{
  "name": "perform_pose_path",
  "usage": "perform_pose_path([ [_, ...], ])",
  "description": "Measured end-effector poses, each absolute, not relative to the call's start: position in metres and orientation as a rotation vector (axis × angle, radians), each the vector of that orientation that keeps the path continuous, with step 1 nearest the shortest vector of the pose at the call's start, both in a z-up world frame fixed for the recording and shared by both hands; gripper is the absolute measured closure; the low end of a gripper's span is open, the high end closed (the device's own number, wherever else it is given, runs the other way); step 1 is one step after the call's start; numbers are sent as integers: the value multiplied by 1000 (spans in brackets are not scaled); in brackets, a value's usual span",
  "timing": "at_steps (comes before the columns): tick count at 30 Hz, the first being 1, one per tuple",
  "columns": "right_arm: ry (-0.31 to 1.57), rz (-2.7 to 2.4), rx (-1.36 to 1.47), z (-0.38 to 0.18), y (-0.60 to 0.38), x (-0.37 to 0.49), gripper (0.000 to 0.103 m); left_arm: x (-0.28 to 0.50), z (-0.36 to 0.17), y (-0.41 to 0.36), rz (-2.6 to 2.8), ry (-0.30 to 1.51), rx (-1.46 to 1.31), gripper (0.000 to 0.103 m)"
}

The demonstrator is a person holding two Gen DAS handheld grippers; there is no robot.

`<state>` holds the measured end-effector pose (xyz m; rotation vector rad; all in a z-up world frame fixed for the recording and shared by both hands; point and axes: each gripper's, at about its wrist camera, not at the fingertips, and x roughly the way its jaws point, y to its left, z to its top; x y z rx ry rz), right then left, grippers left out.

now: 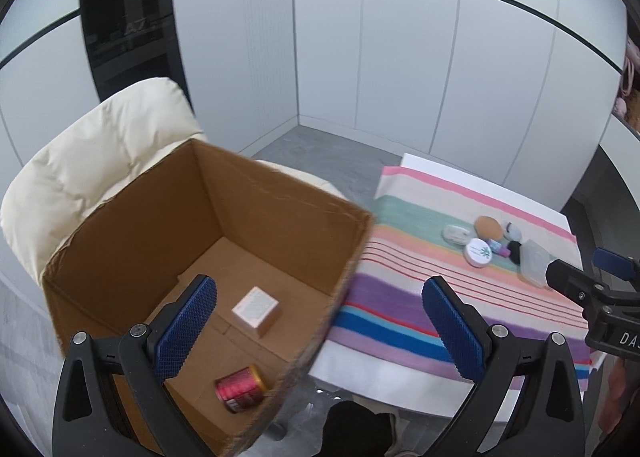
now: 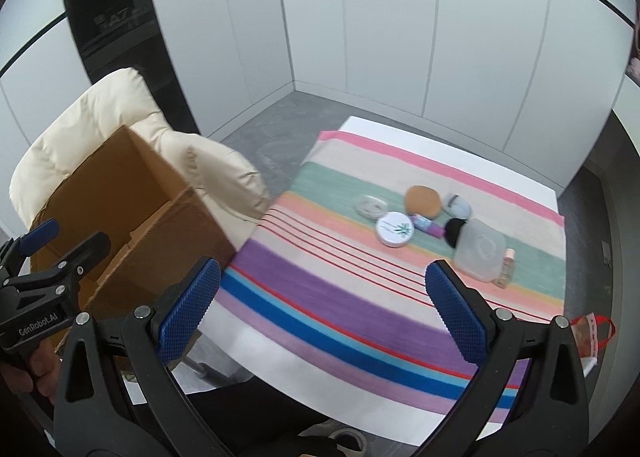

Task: Organize objects
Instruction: 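Move both tools back over the towel toward the remaining items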

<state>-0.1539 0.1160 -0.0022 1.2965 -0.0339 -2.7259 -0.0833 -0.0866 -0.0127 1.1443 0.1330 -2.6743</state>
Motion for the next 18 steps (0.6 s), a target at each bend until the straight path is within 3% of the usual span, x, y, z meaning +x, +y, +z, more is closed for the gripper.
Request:
perform_pose_path([
  [18, -101, -2823, 1348, -5, 193, -130, 0, -111, -11, -8, -2790, 78, 1200, 0],
])
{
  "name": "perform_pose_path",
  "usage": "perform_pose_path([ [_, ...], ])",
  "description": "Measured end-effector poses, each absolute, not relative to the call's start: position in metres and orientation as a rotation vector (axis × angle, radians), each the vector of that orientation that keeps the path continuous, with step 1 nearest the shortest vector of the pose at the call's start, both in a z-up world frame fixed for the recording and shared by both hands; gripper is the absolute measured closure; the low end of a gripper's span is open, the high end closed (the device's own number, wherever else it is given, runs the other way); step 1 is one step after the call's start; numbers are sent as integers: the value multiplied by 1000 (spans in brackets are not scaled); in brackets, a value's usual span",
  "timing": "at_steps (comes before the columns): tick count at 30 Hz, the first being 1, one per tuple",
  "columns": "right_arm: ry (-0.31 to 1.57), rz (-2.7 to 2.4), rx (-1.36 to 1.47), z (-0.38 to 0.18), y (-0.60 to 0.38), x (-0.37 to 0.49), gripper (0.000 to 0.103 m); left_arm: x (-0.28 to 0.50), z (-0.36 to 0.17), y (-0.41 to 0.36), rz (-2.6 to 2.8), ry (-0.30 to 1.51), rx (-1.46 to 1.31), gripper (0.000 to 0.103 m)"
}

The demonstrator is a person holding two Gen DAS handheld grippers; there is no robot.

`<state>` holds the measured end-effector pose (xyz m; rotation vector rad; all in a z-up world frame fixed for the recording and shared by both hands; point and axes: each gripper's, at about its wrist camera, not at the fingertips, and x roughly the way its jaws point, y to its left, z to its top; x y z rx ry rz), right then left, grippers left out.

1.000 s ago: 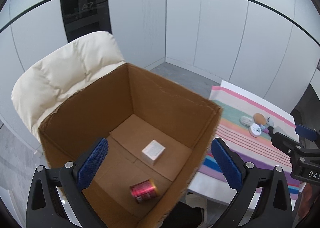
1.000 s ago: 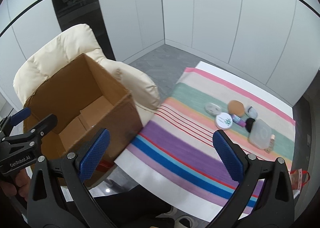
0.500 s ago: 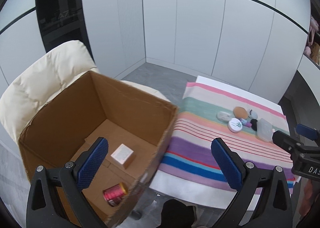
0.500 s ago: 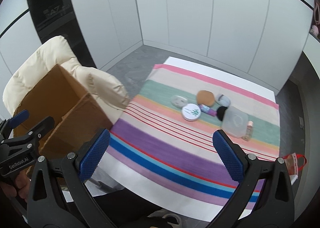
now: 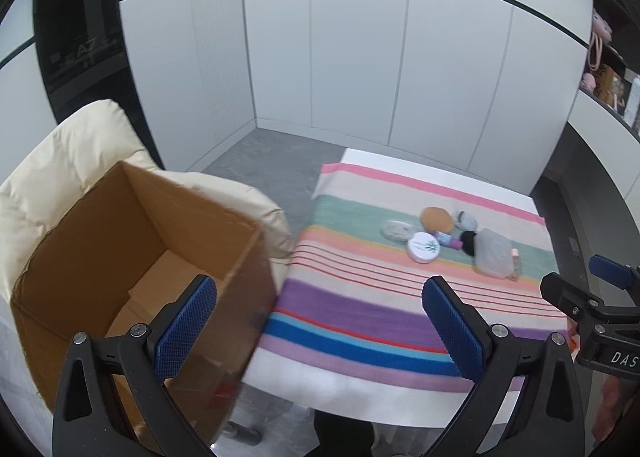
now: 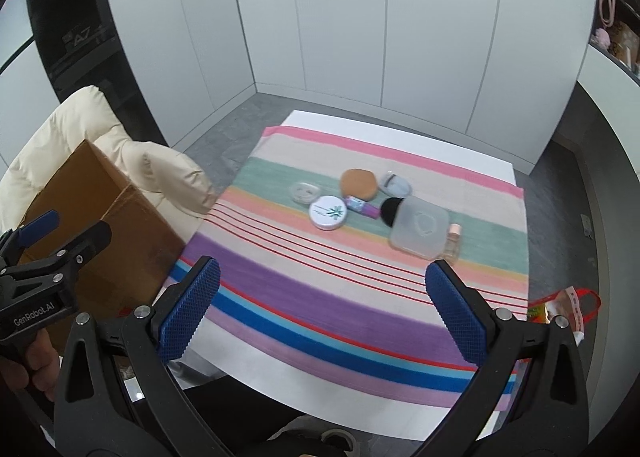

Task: Organize objects
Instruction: 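Move both tools back over the towel toward the remaining items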

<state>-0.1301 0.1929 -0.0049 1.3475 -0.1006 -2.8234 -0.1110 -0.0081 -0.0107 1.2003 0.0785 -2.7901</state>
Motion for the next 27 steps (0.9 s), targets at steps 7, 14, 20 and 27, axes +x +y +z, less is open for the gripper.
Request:
perform_pose_path([
  [7, -132, -2872, 1376, -7, 232, -113, 0, -122, -11, 33, -2841, 51, 1228, 0],
  [14, -169, -2922, 1398, -8, 274, -95, 0, -129, -12, 83, -2909, -28, 1259, 0],
  [20, -188, -2952, 1423, -10, 303, -80, 0, -133, -14, 115, -2944, -74, 1300, 0],
  [27, -216, -2963, 1480, -20, 328, -65, 0, -141, -27, 144, -2949, -100, 1356, 0],
])
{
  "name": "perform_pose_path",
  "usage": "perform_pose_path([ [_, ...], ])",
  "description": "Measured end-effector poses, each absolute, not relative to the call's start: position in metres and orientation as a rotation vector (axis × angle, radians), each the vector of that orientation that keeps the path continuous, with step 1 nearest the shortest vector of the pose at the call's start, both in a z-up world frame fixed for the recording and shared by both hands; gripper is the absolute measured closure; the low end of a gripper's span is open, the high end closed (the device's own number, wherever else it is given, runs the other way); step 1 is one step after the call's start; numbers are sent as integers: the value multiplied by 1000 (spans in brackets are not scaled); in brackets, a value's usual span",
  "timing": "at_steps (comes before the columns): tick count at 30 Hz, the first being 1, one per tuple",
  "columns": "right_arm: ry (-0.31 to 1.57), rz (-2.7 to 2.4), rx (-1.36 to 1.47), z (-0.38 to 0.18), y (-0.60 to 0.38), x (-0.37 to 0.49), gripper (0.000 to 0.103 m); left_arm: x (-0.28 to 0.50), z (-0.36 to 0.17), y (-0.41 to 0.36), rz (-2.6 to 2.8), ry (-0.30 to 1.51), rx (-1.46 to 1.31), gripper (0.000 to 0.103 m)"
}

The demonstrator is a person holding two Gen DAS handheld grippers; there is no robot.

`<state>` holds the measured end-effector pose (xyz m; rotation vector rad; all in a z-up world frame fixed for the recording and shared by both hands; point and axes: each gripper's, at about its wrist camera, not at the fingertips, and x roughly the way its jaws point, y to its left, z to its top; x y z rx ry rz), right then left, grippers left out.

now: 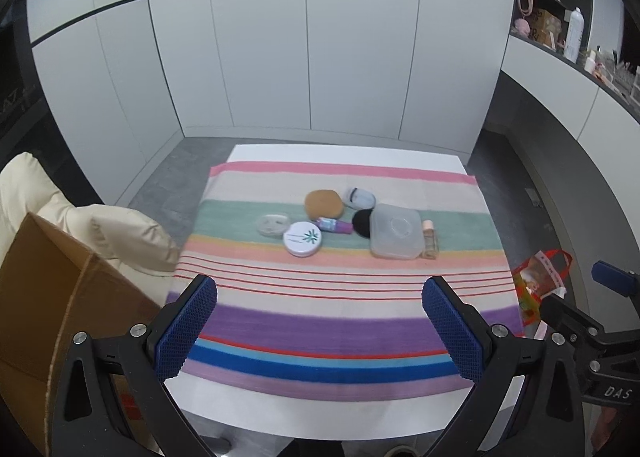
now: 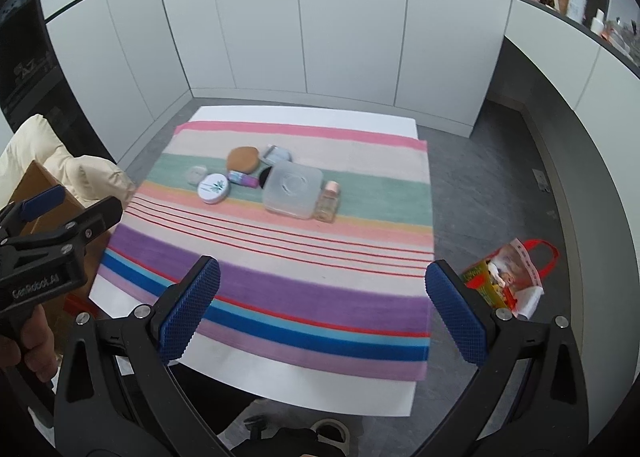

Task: Organize objects
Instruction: 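Move both tools back over the towel toward the remaining items, then grasp the pink-capped bottle with the right tool while the left tool grasps the white compact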

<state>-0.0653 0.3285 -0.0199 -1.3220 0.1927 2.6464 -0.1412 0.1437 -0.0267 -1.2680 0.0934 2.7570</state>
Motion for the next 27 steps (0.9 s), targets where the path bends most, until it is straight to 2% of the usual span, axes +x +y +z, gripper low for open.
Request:
perform_pose_path([
  [14, 206, 2573, -1448, -76, 348, -101, 0, -184, -85, 139, 2759, 77, -1434, 1],
  [27, 210, 2486, -1586, -156, 368, -172, 0, -241, -165, 126, 2689, 83, -1573, 9],
])
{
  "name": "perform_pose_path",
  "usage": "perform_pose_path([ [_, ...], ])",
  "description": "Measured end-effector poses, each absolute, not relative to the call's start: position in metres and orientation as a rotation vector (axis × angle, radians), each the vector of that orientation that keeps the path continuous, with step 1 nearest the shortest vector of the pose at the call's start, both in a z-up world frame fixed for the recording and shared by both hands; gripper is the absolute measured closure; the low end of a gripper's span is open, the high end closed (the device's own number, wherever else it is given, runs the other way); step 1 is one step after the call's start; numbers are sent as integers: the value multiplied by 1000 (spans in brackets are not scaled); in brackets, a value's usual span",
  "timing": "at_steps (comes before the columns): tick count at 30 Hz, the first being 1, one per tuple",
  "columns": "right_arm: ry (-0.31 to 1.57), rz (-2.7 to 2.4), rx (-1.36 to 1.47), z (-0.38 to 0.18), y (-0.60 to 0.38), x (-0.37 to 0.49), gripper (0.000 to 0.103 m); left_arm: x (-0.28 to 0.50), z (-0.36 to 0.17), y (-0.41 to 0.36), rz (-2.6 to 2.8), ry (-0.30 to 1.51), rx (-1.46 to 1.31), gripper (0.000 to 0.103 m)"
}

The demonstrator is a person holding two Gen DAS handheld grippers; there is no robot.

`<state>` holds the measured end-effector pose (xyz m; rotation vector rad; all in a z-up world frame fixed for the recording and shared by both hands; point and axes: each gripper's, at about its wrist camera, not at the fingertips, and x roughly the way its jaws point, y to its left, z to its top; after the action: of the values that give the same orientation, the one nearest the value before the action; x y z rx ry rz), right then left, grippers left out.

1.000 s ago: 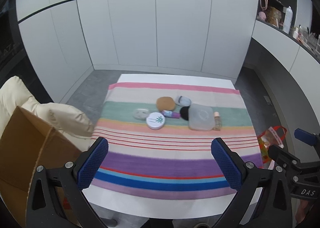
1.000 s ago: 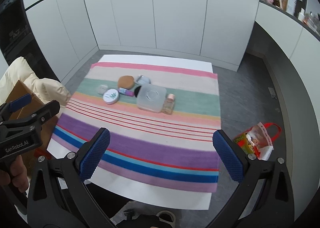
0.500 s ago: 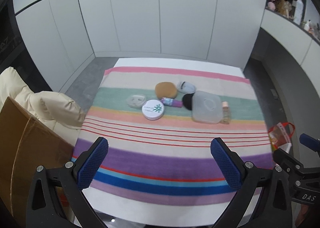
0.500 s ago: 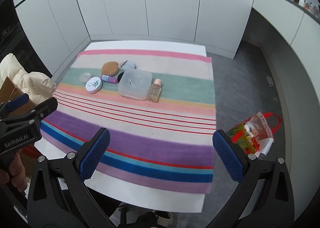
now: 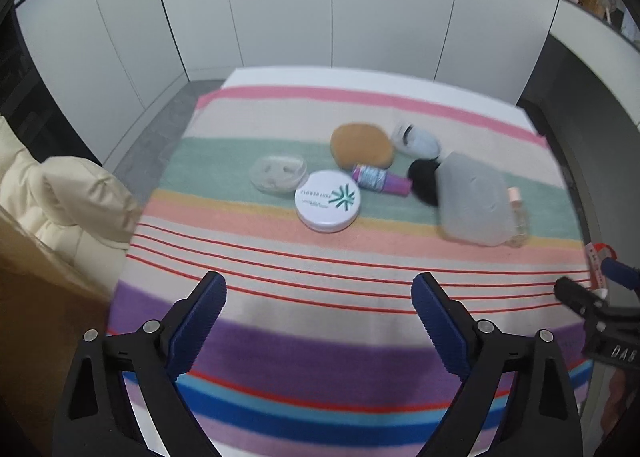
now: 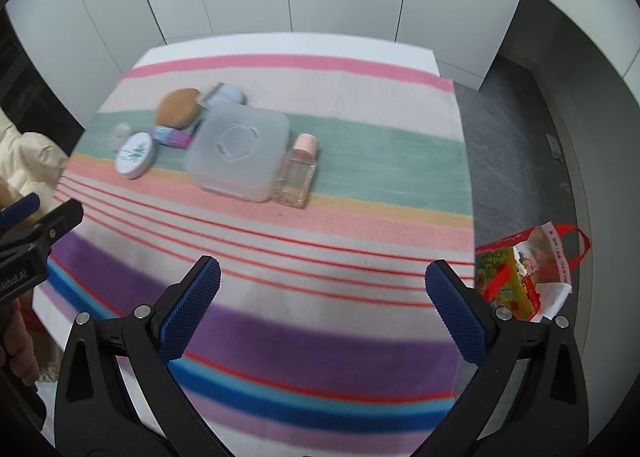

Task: Organize objects
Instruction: 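Grasp the pink-capped bottle with the right tool while the left tool grasps the white compact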

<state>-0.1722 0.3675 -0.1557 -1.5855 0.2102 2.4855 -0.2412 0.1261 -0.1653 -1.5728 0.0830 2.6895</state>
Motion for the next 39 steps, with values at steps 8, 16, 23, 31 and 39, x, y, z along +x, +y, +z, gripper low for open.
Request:
perform_pose_path([
  [8, 265, 2443, -1652, -211, 377, -210, 4, -267, -219, 123, 2650, 47, -1668, 15],
  [16, 165, 2517, -1536, -214, 372, -235, 25, -289, -231, 131, 2653, 43, -1590, 15],
  [23, 127, 2566, -1501, -209, 371, -252, 74, -318, -228, 143, 2667, 58, -1542, 31],
  [31, 212, 2552, -1545, -209, 379, -252, 75, -312, -223, 143, 2626, 44, -1585, 45],
  [39, 283, 2524, -1591, -195, 376, -232, 75, -279, -194, 139, 2602, 30, -1611, 45],
])
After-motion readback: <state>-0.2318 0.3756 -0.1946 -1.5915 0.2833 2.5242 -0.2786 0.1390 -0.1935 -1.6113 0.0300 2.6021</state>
